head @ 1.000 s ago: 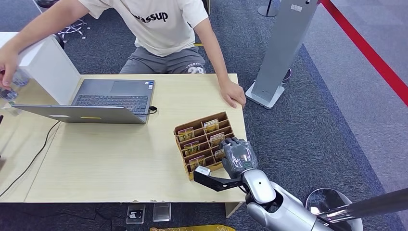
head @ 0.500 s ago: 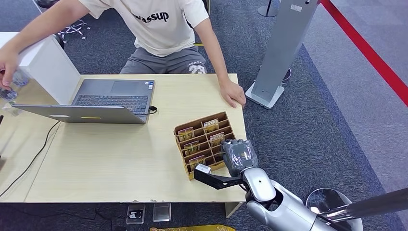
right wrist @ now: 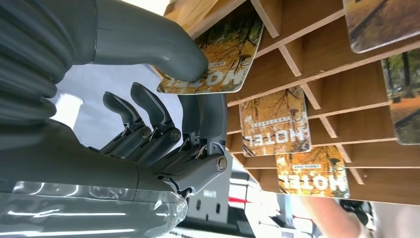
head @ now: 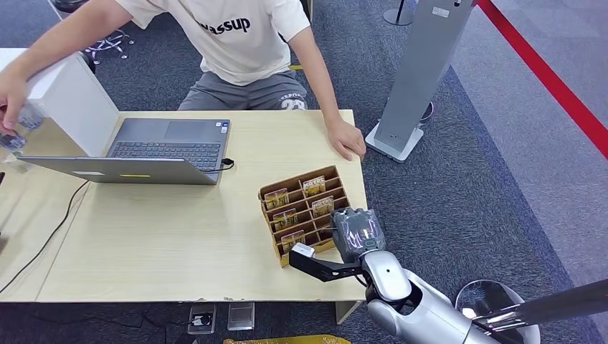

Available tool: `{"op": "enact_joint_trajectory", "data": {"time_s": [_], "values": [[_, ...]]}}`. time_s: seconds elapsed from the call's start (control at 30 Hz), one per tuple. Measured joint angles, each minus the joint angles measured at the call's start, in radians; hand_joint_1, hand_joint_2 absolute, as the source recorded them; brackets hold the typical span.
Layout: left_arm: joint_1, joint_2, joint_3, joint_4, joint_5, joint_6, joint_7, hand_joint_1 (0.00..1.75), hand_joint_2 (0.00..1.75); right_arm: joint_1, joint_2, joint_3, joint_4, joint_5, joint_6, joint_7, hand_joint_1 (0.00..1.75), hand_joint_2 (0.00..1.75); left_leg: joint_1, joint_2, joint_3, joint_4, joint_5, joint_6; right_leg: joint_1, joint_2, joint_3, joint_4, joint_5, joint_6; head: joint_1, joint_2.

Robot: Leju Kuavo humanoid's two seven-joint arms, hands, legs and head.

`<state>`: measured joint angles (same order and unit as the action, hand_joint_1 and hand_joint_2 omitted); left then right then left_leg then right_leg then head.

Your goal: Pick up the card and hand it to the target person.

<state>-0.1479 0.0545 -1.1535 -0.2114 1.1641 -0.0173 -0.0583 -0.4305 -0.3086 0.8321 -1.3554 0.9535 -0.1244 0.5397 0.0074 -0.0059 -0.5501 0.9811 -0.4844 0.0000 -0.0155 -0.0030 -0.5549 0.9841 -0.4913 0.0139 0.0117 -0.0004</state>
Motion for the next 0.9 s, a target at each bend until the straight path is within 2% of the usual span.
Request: {"op": "enact_joint_trajectory", "data": {"time_s": [0.27,0.6,0.77,0.9], "values": [[0.003,0.001,0.0,-0.001,0.009,0.002,0.005,0.0,0.0,-0.025,-0.048,-0.033,-0.1,-0.078,0.05,0.061,1.62,1.75,0.0,0.0,0.0,0.0,0.0,0.0,0.0,0.0,0.0,0.0,0.0,0.0,0.0,0.0],[0.021,0.001,0.0,-0.002,0.028,0.007,0.002,0.0,0.0,-0.163,-0.125,-0.092,-0.331,-0.124,0.102,0.116,1.62,1.75,0.0,0.0,-0.001,0.0,0.0,0.0,0.0,0.0,-0.001,0.0,0.0,0.0,-0.001,0.0],[0.022,0.001,0.001,-0.003,0.033,0.008,0.001,0.0,0.0,-0.202,-0.127,-0.099,-0.4,-0.149,0.064,0.084,1.62,1.75,0.0,0.0,-0.001,0.0,0.0,0.0,0.0,0.0,0.0,0.0,0.0,0.0,-0.001,0.0],[0.019,-0.001,0.001,-0.006,0.025,0.008,0.002,0.0,0.0,-0.206,-0.104,-0.091,-0.402,-0.132,-0.019,0.014,1.62,1.75,0.0,0.0,-0.001,0.0,0.0,0.0,0.0,0.0,0.0,0.0,0.0,0.0,0.001,0.0]]}}
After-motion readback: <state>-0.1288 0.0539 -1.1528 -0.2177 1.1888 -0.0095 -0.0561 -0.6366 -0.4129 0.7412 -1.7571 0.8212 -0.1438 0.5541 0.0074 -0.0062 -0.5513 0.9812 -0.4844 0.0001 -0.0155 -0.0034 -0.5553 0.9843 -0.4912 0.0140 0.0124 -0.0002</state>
